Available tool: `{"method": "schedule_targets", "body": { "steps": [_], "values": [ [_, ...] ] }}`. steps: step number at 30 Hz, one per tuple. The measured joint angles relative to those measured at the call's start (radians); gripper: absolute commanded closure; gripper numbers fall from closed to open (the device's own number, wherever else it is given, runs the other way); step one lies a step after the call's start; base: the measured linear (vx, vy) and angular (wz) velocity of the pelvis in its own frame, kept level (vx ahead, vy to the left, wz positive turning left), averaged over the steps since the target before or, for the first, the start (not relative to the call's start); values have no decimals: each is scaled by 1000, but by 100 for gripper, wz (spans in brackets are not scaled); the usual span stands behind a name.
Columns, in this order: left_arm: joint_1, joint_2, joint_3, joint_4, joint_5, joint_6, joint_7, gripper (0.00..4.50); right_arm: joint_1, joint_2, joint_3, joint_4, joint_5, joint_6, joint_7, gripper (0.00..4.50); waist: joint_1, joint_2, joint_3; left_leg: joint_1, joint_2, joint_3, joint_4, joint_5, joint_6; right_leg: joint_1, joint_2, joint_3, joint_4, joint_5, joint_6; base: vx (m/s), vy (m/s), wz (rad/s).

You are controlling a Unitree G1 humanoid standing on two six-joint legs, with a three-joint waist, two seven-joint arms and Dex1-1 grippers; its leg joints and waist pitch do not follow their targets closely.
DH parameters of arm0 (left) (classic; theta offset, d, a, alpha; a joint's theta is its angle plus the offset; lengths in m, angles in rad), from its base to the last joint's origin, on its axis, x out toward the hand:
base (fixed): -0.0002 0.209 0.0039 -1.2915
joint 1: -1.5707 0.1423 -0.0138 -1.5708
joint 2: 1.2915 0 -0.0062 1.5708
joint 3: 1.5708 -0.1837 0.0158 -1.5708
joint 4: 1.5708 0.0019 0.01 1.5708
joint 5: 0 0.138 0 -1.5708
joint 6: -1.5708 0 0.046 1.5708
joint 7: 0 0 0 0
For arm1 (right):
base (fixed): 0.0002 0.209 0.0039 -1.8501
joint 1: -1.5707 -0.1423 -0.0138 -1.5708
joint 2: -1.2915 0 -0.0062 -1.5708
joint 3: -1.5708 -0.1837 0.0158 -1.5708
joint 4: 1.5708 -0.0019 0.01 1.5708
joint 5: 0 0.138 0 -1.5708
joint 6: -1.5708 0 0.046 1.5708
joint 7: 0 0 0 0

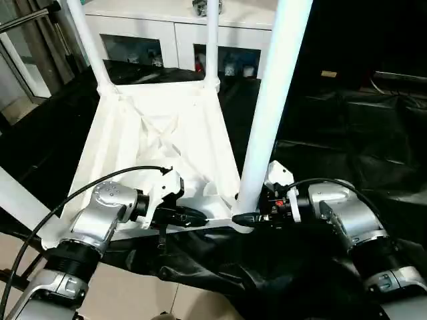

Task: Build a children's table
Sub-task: Rotate leg to tighten

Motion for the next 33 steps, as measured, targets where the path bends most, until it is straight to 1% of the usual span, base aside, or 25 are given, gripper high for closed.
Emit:
{"method": "schedule_targets", "body": {
  "steps": [3,5,8,10,13,15,17,18,19,21,22,23,25,26,31,33],
  "values": [
    [3,-12,6,1,8,-4,42,450,8,17,-15,4,-6,0,-61,178,-2,0,0,4,0,0,2,1,-1,3,0,1,2,1,0,0,0,0],
    [1,-34,20,19,21,-12,96,450,7,57,-42,34,-16,-6,-153,178,-4,1,0,9,0,0,2,1,-1,7,0,1,2,1,1,0,0,0],
    [-26,-78,26,61,53,-13,196,450,-22,126,-88,112,-26,-20,-334,181,-18,3,1,15,-1,0,2,1,-1,11,0,1,-1,-3,6,0,0,0],
    [-36,-109,34,78,60,-2,263,450,-43,166,-115,149,-34,-13,-453,181,-32,4,1,16,-1,0,2,1,-1,12,-1,2,-2,-3,6,0,0,0],
    [-54,-158,45,93,81,28,364,450,-76,235,-157,195,-56,0,-646,181,-41,6,1,17,-1,-1,3,1,-1,13,-1,1,-3,-3,6,0,0,0],
    [-59,-177,47,97,88,40,406,450,-91,256,-163,217,-66,-4,-722,181,-45,8,-1,17,-2,-1,3,1,-1,13,-1,2,-3,-3,6,0,0,0],
    [-65,-201,49,101,100,49,449,450,-103,277,-165,242,-91,-26,-798,181,-49,11,-2,17,-3,-1,2,1,-1,13,-1,2,-3,-3,6,0,0,0],
    [-68,-211,51,105,105,49,463,450,-108,281,-165,254,-99,-35,-822,146,-50,13,-3,16,-3,-1,2,1,-1,13,-1,2,-3,-3,6,0,0,0],
    [-71,-220,52,108,111,50,477,450,-114,283,-167,270,-102,-48,-838,125,-50,12,-3,16,-3,-1,2,1,-1,13,-1,2,-3,-3,6,0,0,0],
    [-74,-230,53,110,117,49,493,450,-129,284,-177,289,-101,-48,-839,125,-50,12,-3,16,-3,-1,2,1,-1,13,-1,2,-3,-2,6,0,0,0],
    [-76,-234,53,111,117,49,496,450,-131,284,-179,291,-101,-48,-839,101,-50,11,-3,15,-2,-2,2,1,-1,13,-1,2,-3,-2,6,0,0,0],
    [-76,-236,53,111,117,48,496,450,-131,284,-181,291,-100,-48,-837,101,-50,11,-3,15,-2,-2,2,1,-1,13,-1,2,-3,-2,7,0,0,0],
    [-76,-233,53,110,115,43,480,450,-131,282,-183,287,-97,-48,-817,82,-50,11,-3,15,-3,-2,2,1,-1,13,-1,2,-3,-2,6,0,0,0],
    [-76,-228,53,108,114,41,468,450,-131,276,-183,283,-97,-46,-793,64,-51,11,-3,14,-3,-2,2,1,-1,13,-1,2,-3,-2,7,0,0,0],
    [-65,-206,53,96,95,25,416,450,-121,224,-168,258,-93,-57,-634,64,-50,10,-2,13,-3,-1,-3,0,-1,11,-1,2,-4,1,1,0,0,0],
    [-54,-182,50,79,83,13,369,450,-97,179,-139,214,-83,-63,-535,64,-45,10,-2,11,-3,-1,-6,0,-1,9,-1,1,-4,-1,3,0,0,0]
  ]
}}
